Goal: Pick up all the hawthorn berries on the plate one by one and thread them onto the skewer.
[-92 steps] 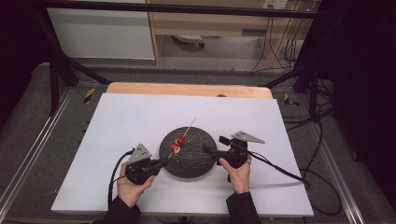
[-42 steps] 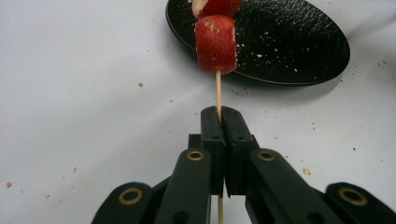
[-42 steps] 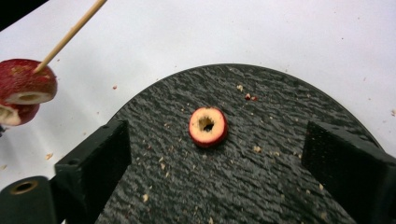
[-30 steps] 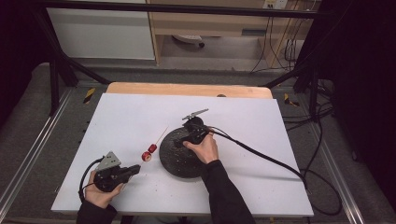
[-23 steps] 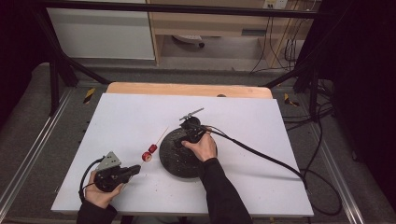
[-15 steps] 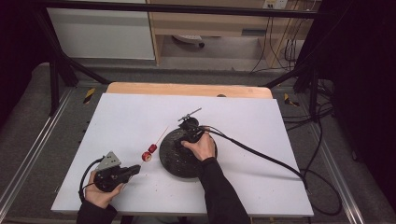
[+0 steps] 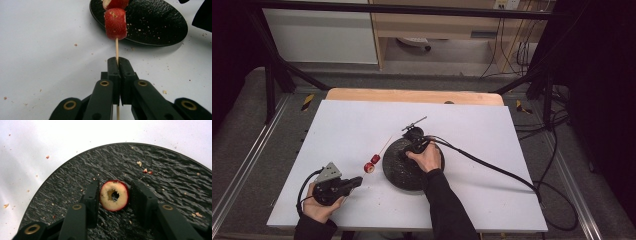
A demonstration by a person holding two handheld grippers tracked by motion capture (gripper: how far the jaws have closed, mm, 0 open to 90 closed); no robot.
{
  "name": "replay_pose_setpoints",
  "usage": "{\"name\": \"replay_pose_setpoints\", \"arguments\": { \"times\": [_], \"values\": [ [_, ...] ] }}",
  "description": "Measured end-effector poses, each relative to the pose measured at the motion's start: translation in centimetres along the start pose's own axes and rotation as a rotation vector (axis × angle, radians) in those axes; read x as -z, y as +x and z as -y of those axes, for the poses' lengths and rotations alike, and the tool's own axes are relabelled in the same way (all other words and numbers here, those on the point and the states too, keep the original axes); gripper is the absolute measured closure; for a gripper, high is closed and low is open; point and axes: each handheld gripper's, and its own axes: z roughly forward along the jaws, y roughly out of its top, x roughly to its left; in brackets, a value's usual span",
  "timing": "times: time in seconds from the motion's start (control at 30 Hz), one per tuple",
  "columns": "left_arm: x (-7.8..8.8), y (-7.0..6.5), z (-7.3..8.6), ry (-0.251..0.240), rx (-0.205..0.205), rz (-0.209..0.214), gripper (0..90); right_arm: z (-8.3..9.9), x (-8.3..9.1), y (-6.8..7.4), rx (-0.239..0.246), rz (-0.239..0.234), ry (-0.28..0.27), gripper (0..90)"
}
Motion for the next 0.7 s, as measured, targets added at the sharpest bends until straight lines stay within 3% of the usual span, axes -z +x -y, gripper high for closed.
{"name": "replay_pose_setpoints", "arguments": {
  "times": [0.27, 0.7],
  "values": [
    [0.0, 0.0, 0.0, 0.0, 0.0, 0.0, 88.2, 0.0, 0.3, 0.1, -0.003, 0.001, 0.008, 62.3],
    [-0.1, -0.2, 0.0, 0.0, -0.004, 0.0, 88.2, 0.3, 2.1, 1.0, -0.027, -0.015, -0.039, 62.7]
  ]
}}
